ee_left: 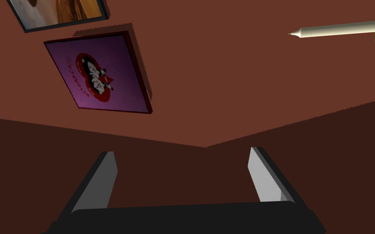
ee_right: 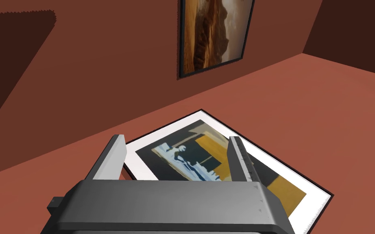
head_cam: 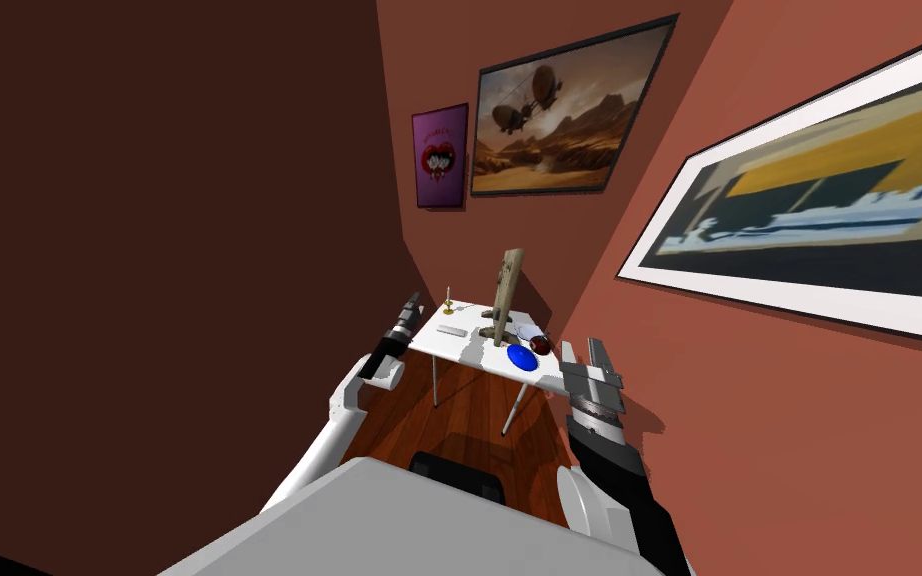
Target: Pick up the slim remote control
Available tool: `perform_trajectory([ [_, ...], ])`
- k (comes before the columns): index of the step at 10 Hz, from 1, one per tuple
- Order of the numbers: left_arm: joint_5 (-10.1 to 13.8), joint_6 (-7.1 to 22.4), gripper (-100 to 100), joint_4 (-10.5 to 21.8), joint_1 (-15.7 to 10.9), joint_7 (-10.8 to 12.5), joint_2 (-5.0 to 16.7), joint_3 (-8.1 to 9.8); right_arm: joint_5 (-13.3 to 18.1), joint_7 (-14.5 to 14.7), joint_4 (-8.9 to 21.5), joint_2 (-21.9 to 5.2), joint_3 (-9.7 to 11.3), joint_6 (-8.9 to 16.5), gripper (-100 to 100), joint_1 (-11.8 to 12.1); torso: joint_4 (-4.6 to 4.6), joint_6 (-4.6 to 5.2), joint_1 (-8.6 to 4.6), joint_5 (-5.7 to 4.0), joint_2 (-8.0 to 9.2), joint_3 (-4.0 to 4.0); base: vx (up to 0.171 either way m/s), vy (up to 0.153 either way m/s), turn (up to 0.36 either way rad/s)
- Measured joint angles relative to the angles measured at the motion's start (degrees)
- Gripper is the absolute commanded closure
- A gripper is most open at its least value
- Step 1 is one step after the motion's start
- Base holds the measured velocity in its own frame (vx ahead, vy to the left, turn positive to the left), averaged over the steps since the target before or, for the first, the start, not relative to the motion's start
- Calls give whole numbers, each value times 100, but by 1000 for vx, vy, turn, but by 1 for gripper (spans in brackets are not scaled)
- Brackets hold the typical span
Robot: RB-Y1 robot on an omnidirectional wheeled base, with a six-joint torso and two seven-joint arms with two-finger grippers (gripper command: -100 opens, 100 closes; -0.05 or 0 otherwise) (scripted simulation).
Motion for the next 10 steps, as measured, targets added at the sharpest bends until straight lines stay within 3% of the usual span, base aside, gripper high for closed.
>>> perform_trajectory([
  [3,56,456,-100,335,-422,-10,31,59,0,0,0,0,0,0,0,-1,1,2,13,2,5,3,-35,51,-43],
  [10,177,1517,-100,924,-1132,27,152,190,0,0,0,0,0,0,0,0,-1,0,3,1,-3,-2,-20,30,-40],
])
